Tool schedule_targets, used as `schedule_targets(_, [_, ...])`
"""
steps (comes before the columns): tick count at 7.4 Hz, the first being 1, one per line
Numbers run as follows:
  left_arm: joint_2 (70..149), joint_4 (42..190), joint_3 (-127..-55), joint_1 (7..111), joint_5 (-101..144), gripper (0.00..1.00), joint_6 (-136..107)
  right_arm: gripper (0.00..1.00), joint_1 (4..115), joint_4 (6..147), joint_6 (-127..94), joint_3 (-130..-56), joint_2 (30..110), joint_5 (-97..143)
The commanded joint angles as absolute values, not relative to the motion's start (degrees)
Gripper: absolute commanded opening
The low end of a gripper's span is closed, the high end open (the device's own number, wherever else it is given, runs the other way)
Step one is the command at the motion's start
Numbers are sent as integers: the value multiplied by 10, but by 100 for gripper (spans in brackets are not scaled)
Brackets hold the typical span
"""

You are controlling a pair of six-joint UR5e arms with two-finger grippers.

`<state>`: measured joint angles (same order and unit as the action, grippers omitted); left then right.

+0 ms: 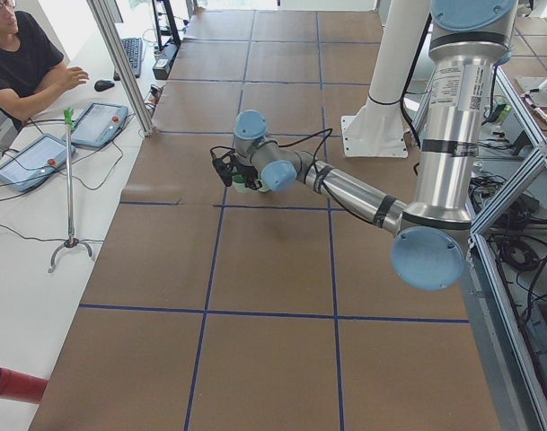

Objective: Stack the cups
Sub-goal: 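Carry the held cup with the left gripper over the other green cup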

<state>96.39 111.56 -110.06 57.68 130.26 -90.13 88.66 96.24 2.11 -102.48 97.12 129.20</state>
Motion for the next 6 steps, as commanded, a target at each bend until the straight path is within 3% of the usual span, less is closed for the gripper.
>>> schedule_targets(1, [982,1070,-1141,504,1255,0,-973,100,887,962,21,-1025,971,1292])
schedule_targets(6, [983,1068,-1145,457,1210,0,-1006,100,887,962,21,-1025,971,1292])
